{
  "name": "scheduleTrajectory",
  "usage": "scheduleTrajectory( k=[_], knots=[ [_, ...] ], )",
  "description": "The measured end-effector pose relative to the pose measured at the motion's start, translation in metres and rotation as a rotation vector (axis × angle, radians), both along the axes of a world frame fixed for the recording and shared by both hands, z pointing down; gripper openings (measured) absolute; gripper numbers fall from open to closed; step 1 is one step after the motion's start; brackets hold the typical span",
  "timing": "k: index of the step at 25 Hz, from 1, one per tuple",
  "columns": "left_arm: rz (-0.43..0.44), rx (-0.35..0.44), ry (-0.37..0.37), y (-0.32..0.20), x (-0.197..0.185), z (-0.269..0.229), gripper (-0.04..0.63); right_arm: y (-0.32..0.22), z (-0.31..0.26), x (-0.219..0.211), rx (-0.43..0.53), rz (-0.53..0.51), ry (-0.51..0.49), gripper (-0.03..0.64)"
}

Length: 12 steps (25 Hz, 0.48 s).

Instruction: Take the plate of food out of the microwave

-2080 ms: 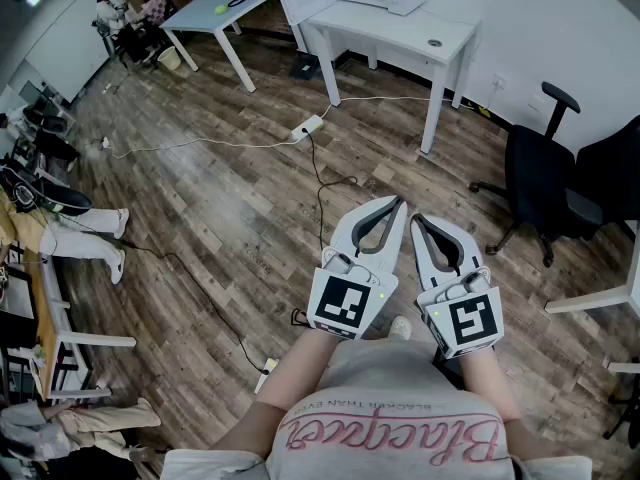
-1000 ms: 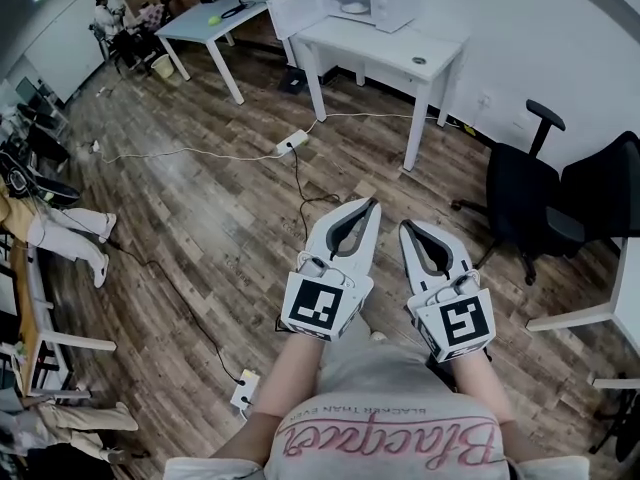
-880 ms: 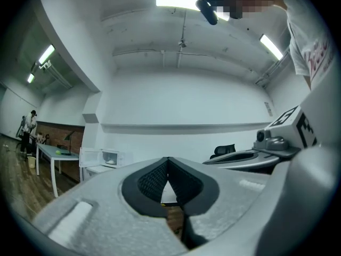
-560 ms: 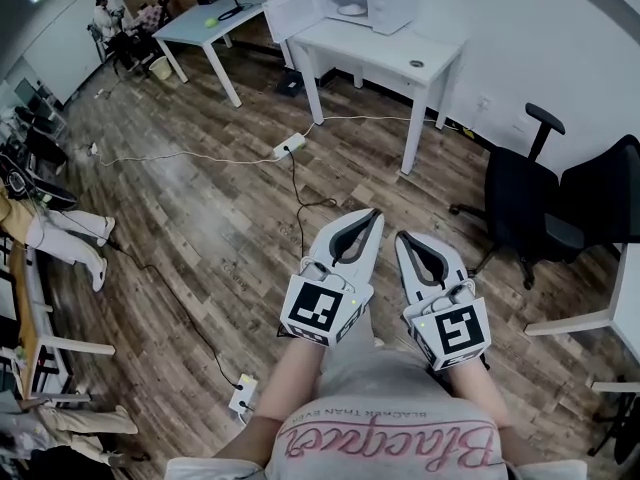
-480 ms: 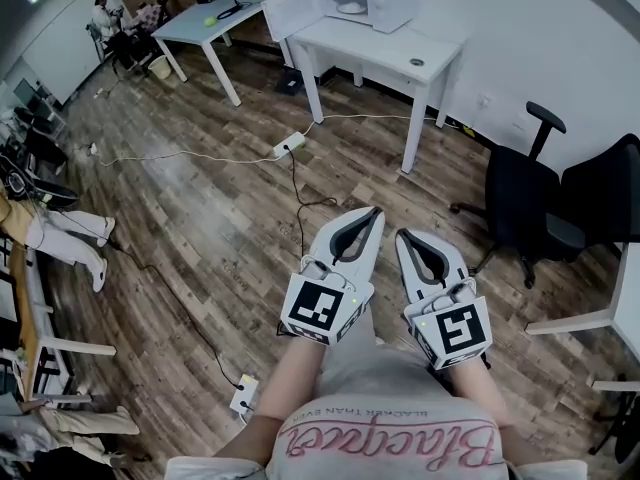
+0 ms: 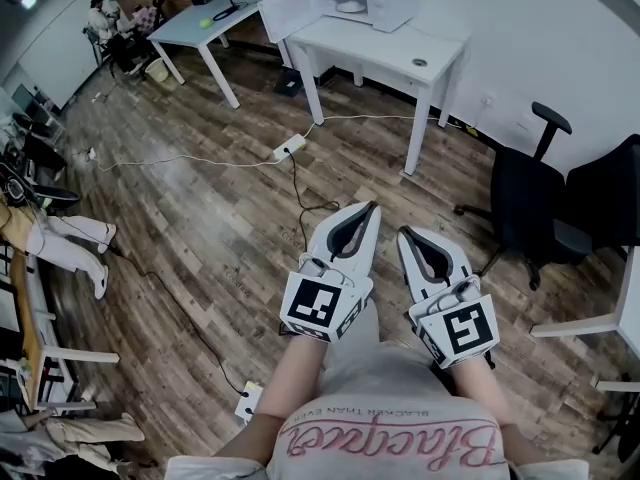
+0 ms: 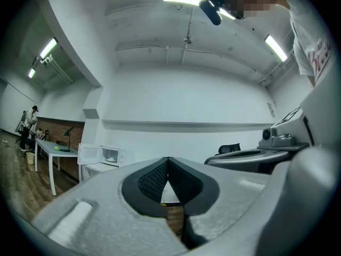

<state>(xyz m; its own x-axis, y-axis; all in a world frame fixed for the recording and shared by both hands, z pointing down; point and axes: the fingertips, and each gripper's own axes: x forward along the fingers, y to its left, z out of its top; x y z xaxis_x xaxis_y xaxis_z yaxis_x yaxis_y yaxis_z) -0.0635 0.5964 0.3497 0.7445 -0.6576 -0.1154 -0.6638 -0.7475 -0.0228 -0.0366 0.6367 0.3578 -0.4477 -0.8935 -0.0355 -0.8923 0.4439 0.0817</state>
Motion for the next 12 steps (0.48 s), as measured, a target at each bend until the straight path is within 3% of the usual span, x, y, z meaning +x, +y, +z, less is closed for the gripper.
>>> scheduleTrajectory(
  k=[12],
  knots=[
    [-0.015, -0.002, -0.012, -0.062, 0.002, -0.004, 0.006, -0.064, -0.003, 0.001, -0.016, -0.015, 0.019, 0.012]
  ],
)
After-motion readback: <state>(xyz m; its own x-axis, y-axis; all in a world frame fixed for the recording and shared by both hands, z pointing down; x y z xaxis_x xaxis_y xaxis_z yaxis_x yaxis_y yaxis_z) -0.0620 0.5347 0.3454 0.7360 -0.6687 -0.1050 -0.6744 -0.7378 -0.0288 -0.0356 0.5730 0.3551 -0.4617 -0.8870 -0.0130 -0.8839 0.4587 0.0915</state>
